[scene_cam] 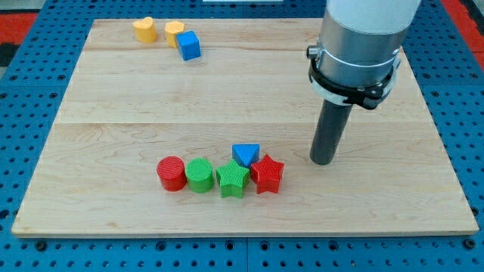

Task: Push the blue triangle closer to the green circle

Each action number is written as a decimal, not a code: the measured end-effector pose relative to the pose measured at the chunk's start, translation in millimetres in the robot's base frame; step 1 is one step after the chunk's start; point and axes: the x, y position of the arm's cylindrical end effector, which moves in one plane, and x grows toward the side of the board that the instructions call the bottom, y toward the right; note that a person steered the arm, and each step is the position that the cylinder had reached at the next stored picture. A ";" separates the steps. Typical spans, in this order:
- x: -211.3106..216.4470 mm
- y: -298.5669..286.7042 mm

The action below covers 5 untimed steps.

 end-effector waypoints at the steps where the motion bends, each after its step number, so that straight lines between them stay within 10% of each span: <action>1: 0.0 -24.1; 5: -32.6 -146.2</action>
